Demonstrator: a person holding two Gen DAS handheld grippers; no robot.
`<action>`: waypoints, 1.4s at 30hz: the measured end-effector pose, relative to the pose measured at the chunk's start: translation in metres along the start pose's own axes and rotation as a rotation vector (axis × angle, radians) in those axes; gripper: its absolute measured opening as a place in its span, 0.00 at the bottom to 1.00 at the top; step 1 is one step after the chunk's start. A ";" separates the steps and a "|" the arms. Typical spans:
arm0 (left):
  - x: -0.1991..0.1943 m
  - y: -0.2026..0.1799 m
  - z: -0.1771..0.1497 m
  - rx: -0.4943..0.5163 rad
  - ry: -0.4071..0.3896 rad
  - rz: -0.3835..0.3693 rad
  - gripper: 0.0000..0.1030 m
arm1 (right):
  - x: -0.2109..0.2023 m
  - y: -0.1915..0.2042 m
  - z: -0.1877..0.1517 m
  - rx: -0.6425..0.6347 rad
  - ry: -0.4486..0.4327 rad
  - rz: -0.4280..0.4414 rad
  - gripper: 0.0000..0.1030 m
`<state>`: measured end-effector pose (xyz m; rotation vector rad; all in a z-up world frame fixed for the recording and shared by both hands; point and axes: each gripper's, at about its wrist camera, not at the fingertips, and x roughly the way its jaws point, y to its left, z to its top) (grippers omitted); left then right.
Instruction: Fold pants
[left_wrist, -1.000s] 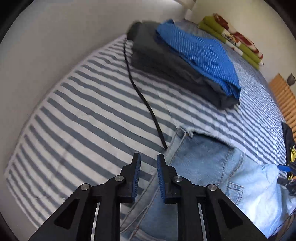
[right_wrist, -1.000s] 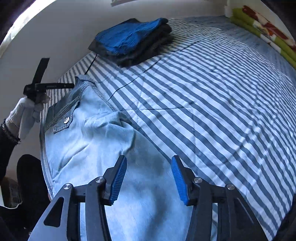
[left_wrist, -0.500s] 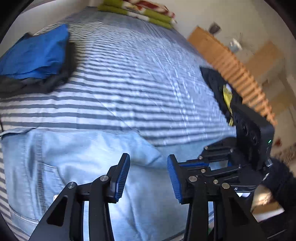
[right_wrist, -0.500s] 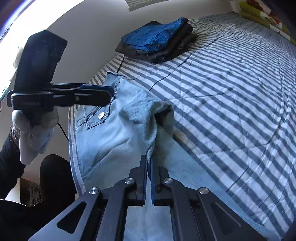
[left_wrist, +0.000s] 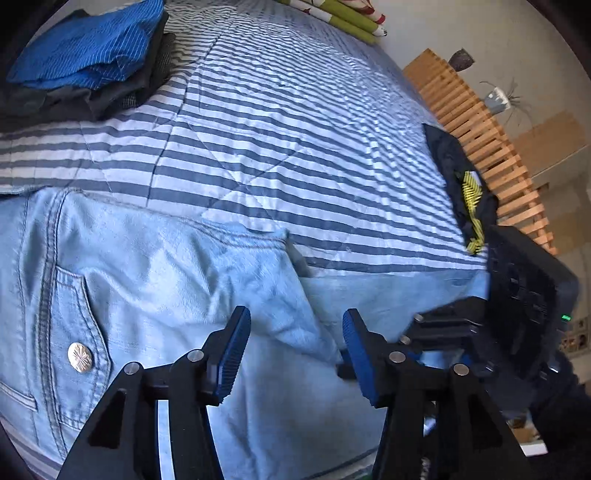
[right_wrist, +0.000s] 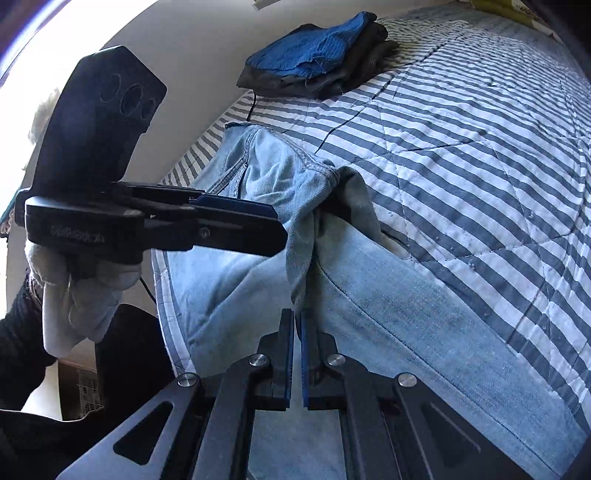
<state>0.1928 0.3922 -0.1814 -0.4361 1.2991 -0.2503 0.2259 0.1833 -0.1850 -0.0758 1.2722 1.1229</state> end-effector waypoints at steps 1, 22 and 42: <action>0.006 0.001 0.001 -0.009 0.014 0.000 0.51 | 0.000 0.003 0.000 -0.006 -0.001 0.001 0.03; -0.048 0.016 -0.065 0.027 0.004 -0.022 0.02 | -0.120 -0.111 -0.026 0.166 0.025 -0.378 0.25; -0.042 -0.048 0.013 0.306 0.062 0.199 0.38 | -0.101 -0.064 -0.113 0.115 0.162 -0.236 0.25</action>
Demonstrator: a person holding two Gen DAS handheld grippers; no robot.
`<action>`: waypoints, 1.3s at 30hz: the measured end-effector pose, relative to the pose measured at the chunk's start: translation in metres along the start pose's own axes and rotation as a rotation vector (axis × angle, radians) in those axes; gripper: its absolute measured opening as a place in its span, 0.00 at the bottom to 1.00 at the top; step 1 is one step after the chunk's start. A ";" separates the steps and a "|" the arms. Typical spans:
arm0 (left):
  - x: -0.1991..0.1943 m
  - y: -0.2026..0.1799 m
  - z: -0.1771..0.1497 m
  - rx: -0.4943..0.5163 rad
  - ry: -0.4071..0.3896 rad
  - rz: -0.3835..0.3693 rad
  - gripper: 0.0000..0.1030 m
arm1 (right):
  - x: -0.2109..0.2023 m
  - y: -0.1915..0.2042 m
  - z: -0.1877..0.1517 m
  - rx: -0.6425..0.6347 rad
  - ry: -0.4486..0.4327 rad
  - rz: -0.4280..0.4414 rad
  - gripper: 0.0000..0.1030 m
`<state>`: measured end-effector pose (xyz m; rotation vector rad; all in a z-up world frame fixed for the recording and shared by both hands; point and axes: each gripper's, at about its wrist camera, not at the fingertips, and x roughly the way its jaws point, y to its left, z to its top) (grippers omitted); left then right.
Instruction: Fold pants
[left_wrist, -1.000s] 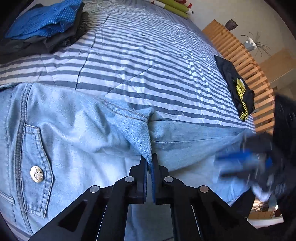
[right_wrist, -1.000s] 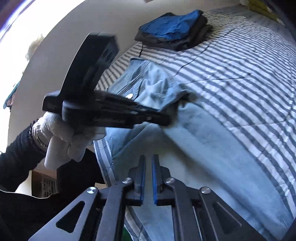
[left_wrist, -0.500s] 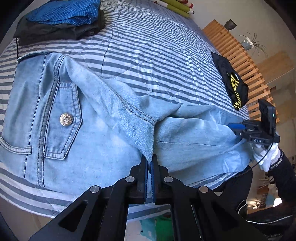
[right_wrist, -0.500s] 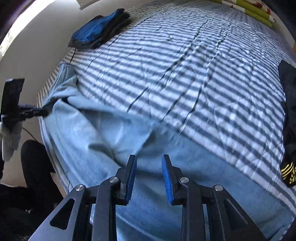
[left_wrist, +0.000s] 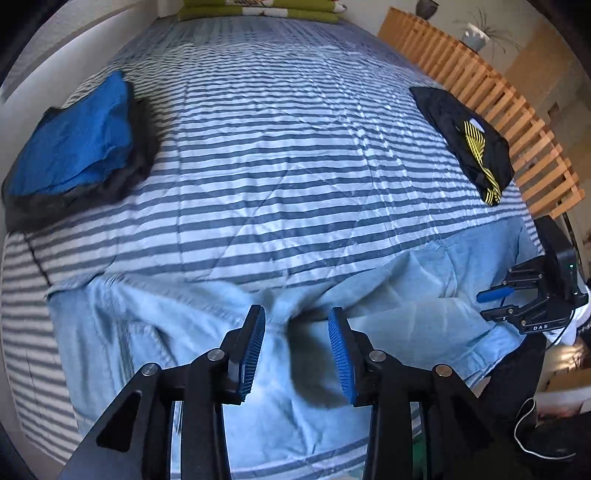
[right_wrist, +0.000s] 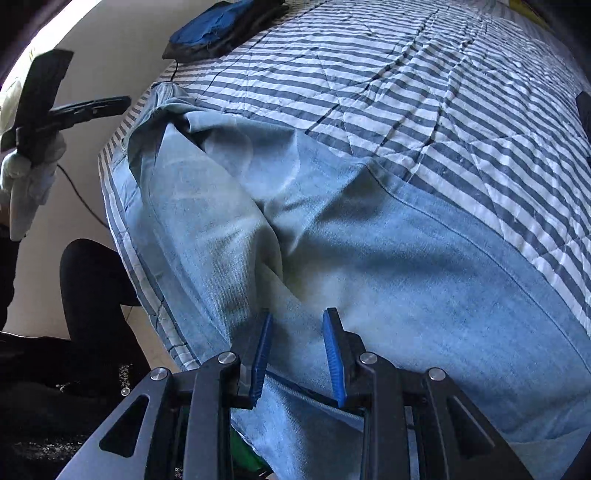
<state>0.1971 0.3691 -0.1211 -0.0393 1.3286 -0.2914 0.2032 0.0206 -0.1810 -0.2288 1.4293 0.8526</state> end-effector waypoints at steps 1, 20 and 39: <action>0.011 -0.006 0.009 0.036 0.032 0.018 0.38 | 0.001 0.000 0.002 -0.011 -0.002 -0.012 0.25; 0.020 -0.015 0.000 0.116 0.056 0.136 0.01 | 0.011 -0.060 0.041 -0.154 -0.025 -0.272 0.37; 0.039 0.039 0.086 -0.109 -0.126 0.202 0.04 | 0.012 -0.063 0.040 -0.154 -0.029 -0.654 0.01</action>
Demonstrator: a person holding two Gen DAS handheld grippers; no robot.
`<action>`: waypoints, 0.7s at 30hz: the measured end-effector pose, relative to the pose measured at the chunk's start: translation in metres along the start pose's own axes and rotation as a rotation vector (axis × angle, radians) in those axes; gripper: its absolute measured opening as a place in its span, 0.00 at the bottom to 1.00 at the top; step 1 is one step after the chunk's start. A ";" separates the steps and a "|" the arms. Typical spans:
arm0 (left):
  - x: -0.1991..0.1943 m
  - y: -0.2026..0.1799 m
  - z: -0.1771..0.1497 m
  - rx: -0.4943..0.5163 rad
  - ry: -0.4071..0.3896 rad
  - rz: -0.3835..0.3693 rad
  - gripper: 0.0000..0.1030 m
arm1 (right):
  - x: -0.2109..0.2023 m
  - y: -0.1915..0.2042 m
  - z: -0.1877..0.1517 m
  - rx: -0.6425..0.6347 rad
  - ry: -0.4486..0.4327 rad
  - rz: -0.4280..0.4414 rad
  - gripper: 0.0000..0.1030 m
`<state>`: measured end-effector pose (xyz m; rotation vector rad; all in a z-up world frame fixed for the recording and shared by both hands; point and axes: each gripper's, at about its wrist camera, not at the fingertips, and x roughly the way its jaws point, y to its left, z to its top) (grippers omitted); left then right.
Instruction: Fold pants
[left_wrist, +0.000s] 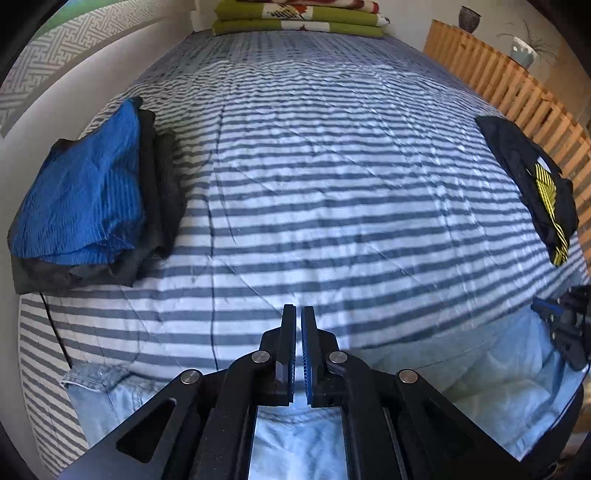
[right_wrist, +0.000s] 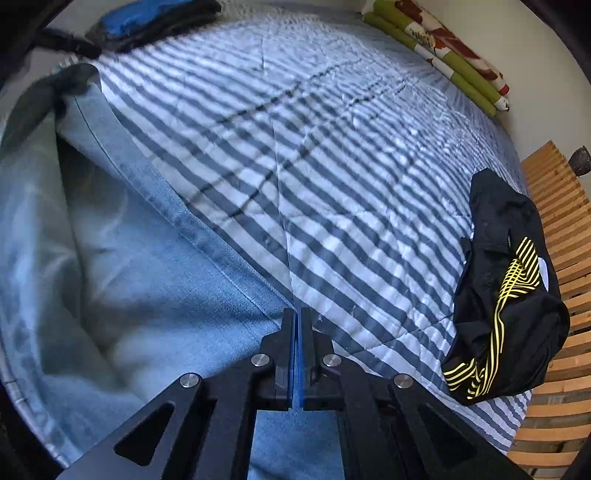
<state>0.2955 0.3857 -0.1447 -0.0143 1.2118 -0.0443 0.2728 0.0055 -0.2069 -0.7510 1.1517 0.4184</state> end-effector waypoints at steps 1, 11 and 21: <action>-0.005 0.007 0.003 -0.018 -0.016 -0.009 0.05 | 0.001 -0.001 -0.001 -0.001 -0.005 -0.020 0.02; -0.044 -0.003 -0.043 -0.008 0.097 -0.124 0.34 | -0.074 -0.038 -0.005 0.144 -0.159 0.190 0.34; 0.001 -0.029 -0.062 0.071 0.198 -0.055 0.06 | -0.099 -0.090 -0.099 0.324 -0.167 0.299 0.34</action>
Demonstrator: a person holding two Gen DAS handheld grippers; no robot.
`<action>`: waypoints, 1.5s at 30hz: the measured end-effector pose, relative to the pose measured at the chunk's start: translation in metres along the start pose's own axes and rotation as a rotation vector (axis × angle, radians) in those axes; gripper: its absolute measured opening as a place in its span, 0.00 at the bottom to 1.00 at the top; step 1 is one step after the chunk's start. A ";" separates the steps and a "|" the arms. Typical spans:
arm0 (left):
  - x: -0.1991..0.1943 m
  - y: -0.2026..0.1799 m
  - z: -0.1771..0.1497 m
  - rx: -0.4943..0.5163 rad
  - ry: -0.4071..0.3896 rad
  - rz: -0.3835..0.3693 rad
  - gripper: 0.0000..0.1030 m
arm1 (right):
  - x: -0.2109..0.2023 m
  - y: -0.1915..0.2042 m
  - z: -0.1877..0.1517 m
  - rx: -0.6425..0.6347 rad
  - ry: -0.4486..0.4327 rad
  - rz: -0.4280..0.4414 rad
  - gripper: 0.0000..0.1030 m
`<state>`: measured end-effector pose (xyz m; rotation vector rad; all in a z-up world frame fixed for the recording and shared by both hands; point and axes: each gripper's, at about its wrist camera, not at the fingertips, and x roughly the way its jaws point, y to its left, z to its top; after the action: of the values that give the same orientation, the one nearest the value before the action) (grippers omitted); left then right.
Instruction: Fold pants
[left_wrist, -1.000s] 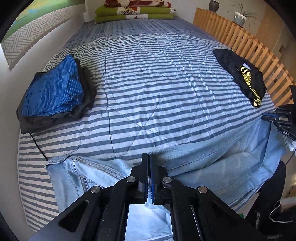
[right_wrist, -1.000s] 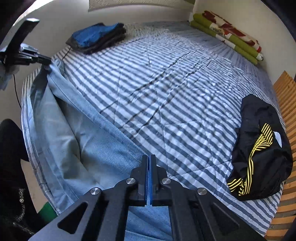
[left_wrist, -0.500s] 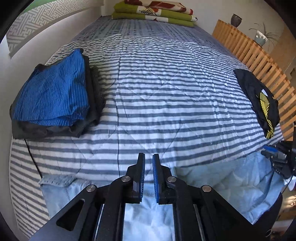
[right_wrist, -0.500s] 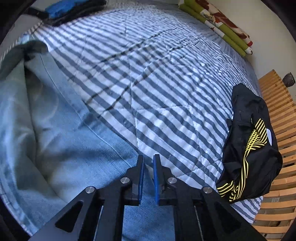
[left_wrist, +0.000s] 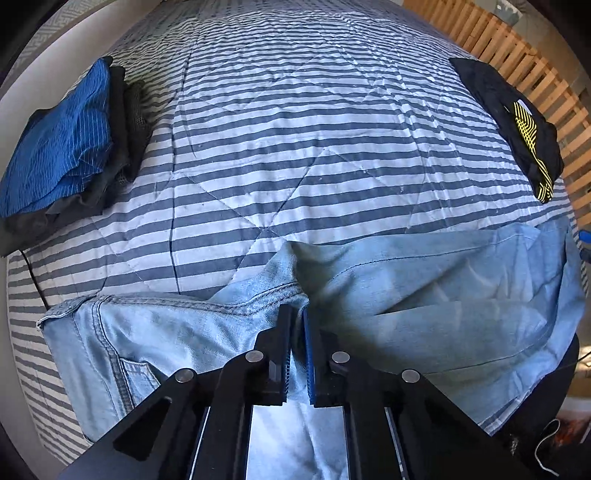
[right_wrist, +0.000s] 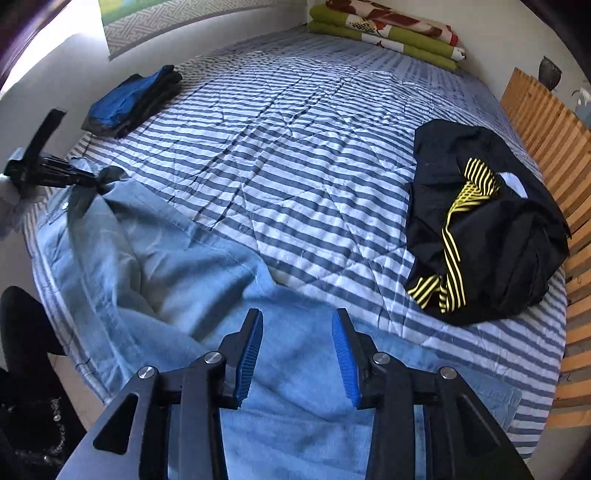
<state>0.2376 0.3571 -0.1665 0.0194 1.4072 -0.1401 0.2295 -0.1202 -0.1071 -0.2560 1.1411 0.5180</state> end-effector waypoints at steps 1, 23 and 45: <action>-0.001 0.001 0.000 -0.001 0.001 0.000 0.05 | -0.003 0.000 -0.006 -0.013 -0.001 0.010 0.34; 0.005 0.014 0.020 -0.100 -0.001 0.022 0.03 | 0.056 0.073 -0.037 -0.468 0.080 0.027 0.03; -0.012 -0.093 -0.028 0.100 -0.073 -0.059 0.23 | -0.085 -0.177 -0.134 0.578 -0.139 -0.321 0.43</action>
<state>0.1977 0.2690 -0.1533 0.0556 1.3273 -0.2575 0.1871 -0.3538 -0.0958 0.0998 1.0424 -0.0862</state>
